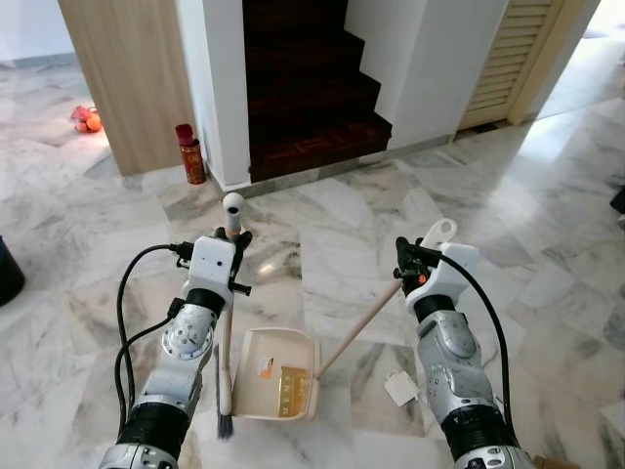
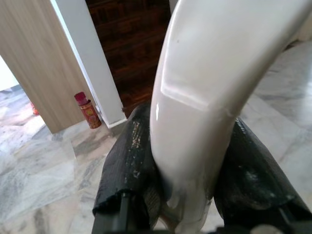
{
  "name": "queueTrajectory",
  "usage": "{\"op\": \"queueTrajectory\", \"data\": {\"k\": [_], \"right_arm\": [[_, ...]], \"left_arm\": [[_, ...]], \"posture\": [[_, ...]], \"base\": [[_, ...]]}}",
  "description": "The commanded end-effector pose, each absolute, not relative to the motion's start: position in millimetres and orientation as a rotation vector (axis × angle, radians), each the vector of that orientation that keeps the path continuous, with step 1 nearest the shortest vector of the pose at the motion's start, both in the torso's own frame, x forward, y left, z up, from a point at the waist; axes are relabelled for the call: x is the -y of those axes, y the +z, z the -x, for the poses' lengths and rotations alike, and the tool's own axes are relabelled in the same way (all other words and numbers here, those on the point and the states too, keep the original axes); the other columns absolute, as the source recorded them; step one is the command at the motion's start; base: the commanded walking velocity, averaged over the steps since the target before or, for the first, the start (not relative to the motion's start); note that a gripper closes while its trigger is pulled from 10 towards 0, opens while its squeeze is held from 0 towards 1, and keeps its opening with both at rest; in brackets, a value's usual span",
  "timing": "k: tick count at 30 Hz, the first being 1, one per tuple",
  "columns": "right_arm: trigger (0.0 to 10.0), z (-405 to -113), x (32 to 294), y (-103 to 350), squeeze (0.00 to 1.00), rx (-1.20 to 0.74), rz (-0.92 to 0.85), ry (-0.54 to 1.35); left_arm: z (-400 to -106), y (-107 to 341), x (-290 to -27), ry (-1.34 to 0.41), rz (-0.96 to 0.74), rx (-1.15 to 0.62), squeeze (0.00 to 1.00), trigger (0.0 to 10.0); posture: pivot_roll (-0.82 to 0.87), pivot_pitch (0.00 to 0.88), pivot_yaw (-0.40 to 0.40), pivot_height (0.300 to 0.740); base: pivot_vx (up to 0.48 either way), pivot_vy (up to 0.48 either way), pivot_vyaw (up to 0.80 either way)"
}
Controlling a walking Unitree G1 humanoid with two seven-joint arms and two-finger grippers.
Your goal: Sweep floor
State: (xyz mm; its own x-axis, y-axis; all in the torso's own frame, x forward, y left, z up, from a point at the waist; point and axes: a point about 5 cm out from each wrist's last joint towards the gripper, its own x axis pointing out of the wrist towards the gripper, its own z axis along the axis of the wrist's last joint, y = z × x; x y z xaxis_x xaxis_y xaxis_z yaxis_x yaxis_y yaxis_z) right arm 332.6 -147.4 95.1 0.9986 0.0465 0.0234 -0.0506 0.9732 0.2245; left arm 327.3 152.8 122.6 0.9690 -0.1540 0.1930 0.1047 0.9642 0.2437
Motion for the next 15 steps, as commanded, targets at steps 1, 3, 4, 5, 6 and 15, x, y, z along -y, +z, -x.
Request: {"op": "queueTrajectory", "data": {"k": [1, 3, 4, 5, 6, 15], "right_arm": [[10.0, -335.7, 148.4, 101.9, 0.00, 0.045, -0.244, 0.047], [10.0, -335.5, 148.2, 101.7, 0.00, 0.045, -0.242, 0.048], [10.0, -335.3, 148.1, 101.5, 0.00, 0.045, -0.241, 0.048], [10.0, -335.4, 147.9, 101.5, 0.00, 0.044, -0.240, 0.048], [10.0, -335.4, 147.9, 101.5, 0.00, 0.044, -0.240, 0.048], [10.0, -336.0, 146.3, 102.1, 0.00, 0.045, -0.242, 0.053]], "left_arm": [[-328.5, 128.7, -146.9, -0.153, -0.241, 0.242, 0.00, 10.0], [-328.8, 129.1, -145.4, -0.158, -0.240, 0.243, 0.00, 10.0], [-328.9, 129.3, -144.7, -0.160, -0.240, 0.245, 0.00, 10.0], [-329.4, 130.0, -144.0, -0.162, -0.238, 0.246, 0.00, 10.0], [-329.4, 130.0, -144.0, -0.162, -0.238, 0.246, 0.00, 10.0], [-330.0, 130.5, -143.3, -0.170, -0.241, 0.248, 0.00, 10.0]], "posture": [[0.01, 0.000, -0.030, 0.740], [0.01, 0.000, -0.029, 0.740], [0.01, 0.000, -0.029, 0.740], [0.01, 0.000, -0.027, 0.740], [0.01, 0.000, -0.027, 0.740], [0.01, 0.000, -0.026, 0.740]], "base": [[0.000, 0.322, 0.00], [0.000, 0.319, 0.00], [0.000, 0.315, 0.00], [0.000, 0.311, 0.00], [0.000, 0.311, 0.00], [0.000, 0.314, 0.00]]}}
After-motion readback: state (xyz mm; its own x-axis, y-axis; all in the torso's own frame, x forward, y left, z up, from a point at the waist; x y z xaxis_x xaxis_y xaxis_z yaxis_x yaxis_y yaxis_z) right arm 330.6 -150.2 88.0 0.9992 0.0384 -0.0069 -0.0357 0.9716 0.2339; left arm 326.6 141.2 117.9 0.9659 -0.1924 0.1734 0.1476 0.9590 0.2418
